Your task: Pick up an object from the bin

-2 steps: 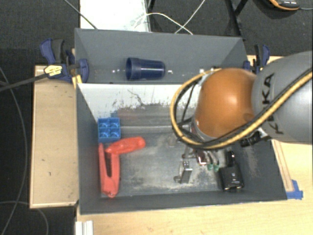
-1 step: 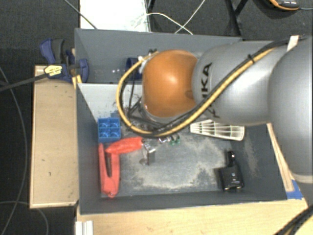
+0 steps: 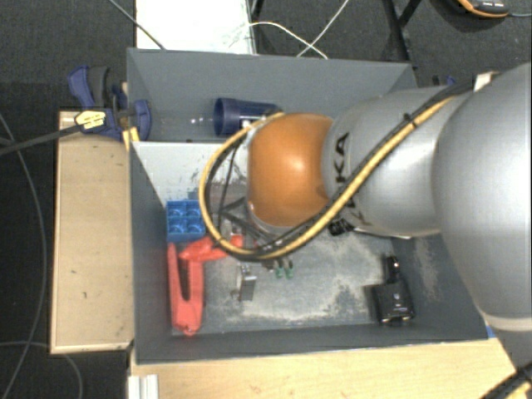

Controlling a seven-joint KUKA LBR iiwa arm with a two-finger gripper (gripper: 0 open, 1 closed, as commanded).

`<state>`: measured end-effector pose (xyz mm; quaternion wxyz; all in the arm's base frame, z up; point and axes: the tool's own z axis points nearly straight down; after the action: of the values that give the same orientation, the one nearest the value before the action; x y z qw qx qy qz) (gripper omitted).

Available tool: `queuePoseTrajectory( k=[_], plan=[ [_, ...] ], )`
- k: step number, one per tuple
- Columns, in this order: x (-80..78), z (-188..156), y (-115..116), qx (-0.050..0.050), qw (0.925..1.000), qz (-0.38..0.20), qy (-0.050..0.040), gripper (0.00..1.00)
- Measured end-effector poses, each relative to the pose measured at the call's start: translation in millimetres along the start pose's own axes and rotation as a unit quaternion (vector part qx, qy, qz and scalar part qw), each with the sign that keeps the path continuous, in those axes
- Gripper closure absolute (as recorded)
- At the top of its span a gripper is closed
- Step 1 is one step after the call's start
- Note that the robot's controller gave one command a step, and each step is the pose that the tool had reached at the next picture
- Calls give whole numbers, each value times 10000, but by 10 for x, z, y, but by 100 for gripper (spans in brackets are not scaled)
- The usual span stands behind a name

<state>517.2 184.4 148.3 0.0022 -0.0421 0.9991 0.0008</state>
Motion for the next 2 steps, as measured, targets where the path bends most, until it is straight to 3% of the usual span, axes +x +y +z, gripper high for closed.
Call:
queuePoseTrajectory(
  k=[1,2],
  plan=[
    [-675,-70,7,-14,9785,-2063,-14,0],
    [-645,778,144,0,9967,-817,-4,0]
  ],
)
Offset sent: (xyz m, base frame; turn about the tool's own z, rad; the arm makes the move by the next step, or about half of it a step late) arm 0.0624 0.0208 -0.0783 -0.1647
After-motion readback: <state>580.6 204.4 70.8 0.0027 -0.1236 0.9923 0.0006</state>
